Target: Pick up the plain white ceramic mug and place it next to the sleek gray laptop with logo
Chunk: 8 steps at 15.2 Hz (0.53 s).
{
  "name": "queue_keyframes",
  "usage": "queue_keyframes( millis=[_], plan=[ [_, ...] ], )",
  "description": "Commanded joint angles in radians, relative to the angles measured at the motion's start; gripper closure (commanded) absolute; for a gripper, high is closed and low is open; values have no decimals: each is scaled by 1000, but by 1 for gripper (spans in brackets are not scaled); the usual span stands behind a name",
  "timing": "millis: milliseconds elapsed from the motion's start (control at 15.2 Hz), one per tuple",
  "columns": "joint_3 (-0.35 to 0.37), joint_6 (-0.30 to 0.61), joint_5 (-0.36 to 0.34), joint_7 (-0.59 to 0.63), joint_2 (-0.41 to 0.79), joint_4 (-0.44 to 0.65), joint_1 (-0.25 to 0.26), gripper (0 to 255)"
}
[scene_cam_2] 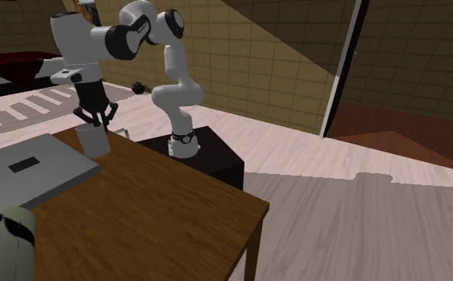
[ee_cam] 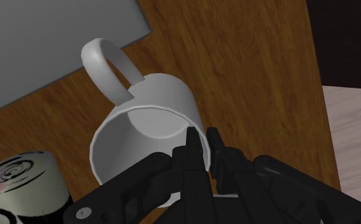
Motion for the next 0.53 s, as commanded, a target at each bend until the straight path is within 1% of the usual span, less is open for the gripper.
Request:
queue_keyframes(
  millis=[0, 462],
  plan=[
    [-11, 30, -6, -1, 7, -22, -1, 255],
    [-45, 132, -24, -3, 35, -95, -3, 255]
  ],
)
